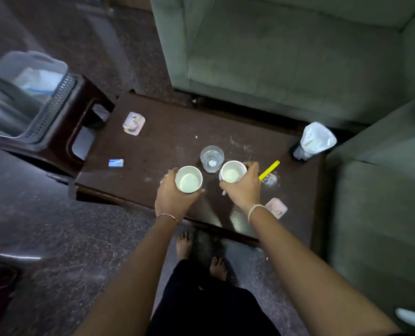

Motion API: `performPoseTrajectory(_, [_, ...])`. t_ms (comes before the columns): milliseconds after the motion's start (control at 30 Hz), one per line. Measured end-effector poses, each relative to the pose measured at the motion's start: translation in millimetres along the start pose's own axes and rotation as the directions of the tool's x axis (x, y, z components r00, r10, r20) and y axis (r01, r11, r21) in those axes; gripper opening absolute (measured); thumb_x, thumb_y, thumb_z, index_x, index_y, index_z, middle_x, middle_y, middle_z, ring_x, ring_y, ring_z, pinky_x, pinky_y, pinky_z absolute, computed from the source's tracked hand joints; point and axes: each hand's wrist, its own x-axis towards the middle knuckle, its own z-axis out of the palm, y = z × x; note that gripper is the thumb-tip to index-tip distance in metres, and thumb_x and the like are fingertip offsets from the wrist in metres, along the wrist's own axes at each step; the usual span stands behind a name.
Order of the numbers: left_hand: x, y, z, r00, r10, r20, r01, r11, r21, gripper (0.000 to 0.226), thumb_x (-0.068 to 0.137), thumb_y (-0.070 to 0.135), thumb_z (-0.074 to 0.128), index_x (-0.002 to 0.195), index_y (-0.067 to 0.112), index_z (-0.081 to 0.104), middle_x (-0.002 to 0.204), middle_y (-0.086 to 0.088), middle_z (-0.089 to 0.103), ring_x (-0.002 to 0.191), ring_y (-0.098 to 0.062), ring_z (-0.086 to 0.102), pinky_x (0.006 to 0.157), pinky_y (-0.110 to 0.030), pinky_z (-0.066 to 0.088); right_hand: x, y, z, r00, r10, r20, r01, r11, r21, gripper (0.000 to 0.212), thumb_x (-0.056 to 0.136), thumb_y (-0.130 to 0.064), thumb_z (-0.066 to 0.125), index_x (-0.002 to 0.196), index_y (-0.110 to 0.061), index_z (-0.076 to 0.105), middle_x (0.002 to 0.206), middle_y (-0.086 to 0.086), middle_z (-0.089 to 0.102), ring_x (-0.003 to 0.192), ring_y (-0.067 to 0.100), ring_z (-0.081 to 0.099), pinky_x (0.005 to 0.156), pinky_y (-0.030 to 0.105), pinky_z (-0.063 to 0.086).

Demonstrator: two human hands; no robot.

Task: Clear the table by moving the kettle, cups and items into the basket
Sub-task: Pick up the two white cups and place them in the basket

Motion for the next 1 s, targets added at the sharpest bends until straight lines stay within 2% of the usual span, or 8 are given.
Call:
performPoseTrajectory(333, [-5, 5, -145, 0.974, -0.081, -0.213, 0.048, 0.987, -0.155, 0.074, 0.047, 0.051, 0.087, 0.104, 0.032, 0.044, 0.091, 0.016, 0.056, 0.093, -0.015, 0.061, 0.073, -0.025, 0.042, -73, -133, 23, 0.951, -0.293, 0.095, 0.275, 0.946, 0.171, 0.065, 0.053, -0.026, 0.082, 0.103, -0.033, 0.041, 0.095, -0.011, 0.055, 0.090, 0.023, 0.062, 0.071, 0.048, 0.057])
performPoseTrajectory(400, [-7, -3, -177, 0.968, -0.085, -0.238, 0.047, 0.986, -0.162, 0.080, 0.044, 0.057, 0.085, 0.109, 0.030, 0.046, 0.095, 0.014, 0.060, 0.093, -0.014, 0.061, 0.075, -0.027, 0.045, -89, -157, 38, 0.929, -0.340, 0.143, 0.307, 0.928, 0.212, 0.064, 0.055, -0.027, 0.084, 0.099, -0.035, 0.040, 0.093, -0.015, 0.054, 0.087, 0.012, 0.063, 0.066, 0.035, 0.059])
performPoseTrajectory(500, [-6, -20, -226, 0.955, -0.079, -0.286, 0.027, 0.983, -0.181, 0.080, 0.041, 0.059, 0.082, 0.107, 0.033, 0.046, 0.100, 0.012, 0.064, 0.097, -0.015, 0.063, 0.080, -0.030, 0.051, -117, -194, 67, 0.886, -0.411, 0.215, 0.348, 0.895, 0.279, 0.059, 0.057, -0.022, 0.087, 0.092, -0.037, 0.043, 0.089, -0.014, 0.057, 0.065, -0.011, 0.061, 0.044, 0.003, 0.040])
performPoseTrajectory(600, [-3, -41, -275, 0.948, -0.071, -0.309, 0.010, 0.981, -0.194, 0.079, 0.038, 0.061, 0.081, 0.104, 0.035, 0.046, 0.101, 0.011, 0.066, 0.099, -0.015, 0.063, 0.085, -0.037, 0.054, -143, -226, 102, 0.835, -0.467, 0.292, 0.376, 0.871, 0.317, 0.059, 0.059, -0.012, 0.087, 0.097, -0.032, 0.048, 0.093, -0.009, 0.061, 0.061, -0.010, 0.061, 0.045, 0.007, 0.043])
performPoseTrajectory(700, [4, -67, -322, 0.940, -0.073, -0.333, 0.001, 0.977, -0.211, 0.072, 0.037, 0.060, 0.081, 0.096, 0.042, 0.045, 0.096, 0.019, 0.065, 0.096, -0.010, 0.063, 0.080, -0.032, 0.053, -164, -253, 140, 0.779, -0.502, 0.375, 0.393, 0.858, 0.332, 0.059, 0.060, -0.010, 0.087, 0.104, -0.026, 0.051, 0.107, 0.001, 0.060, 0.089, 0.009, 0.064, 0.070, 0.030, 0.057])
performPoseTrajectory(733, [7, -75, -336, 0.938, -0.068, -0.339, -0.006, 0.977, -0.214, 0.069, 0.037, 0.060, 0.081, 0.094, 0.045, 0.045, 0.093, 0.021, 0.064, 0.094, -0.008, 0.063, 0.076, -0.027, 0.052, -169, -262, 152, 0.765, -0.507, 0.397, 0.391, 0.855, 0.340, 0.059, 0.061, -0.009, 0.087, 0.106, -0.024, 0.051, 0.107, 0.001, 0.059, 0.088, 0.009, 0.064, 0.073, 0.030, 0.057])
performPoseTrajectory(833, [13, -99, -375, 0.930, -0.048, -0.364, -0.026, 0.980, -0.196, 0.065, 0.038, 0.059, 0.082, 0.089, 0.055, 0.042, 0.090, 0.025, 0.062, 0.090, -0.004, 0.063, 0.071, -0.023, 0.049, -184, -285, 186, 0.734, -0.514, 0.445, 0.365, 0.850, 0.379, 0.057, 0.064, -0.004, 0.085, 0.106, -0.023, 0.050, 0.091, -0.008, 0.060, 0.060, -0.007, 0.061, 0.049, 0.010, 0.048])
performPoseTrajectory(1000, [28, -127, -418, 0.914, -0.045, -0.403, -0.027, 0.985, -0.169, 0.065, 0.039, 0.059, 0.079, 0.090, 0.061, 0.039, 0.091, 0.026, 0.062, 0.089, -0.003, 0.062, 0.072, -0.026, 0.051, -198, -319, 230, 0.701, -0.540, 0.465, 0.379, 0.835, 0.398, 0.057, 0.063, -0.002, 0.085, 0.102, -0.027, 0.051, 0.093, -0.011, 0.060, 0.077, -0.005, 0.060, 0.050, 0.008, 0.047])
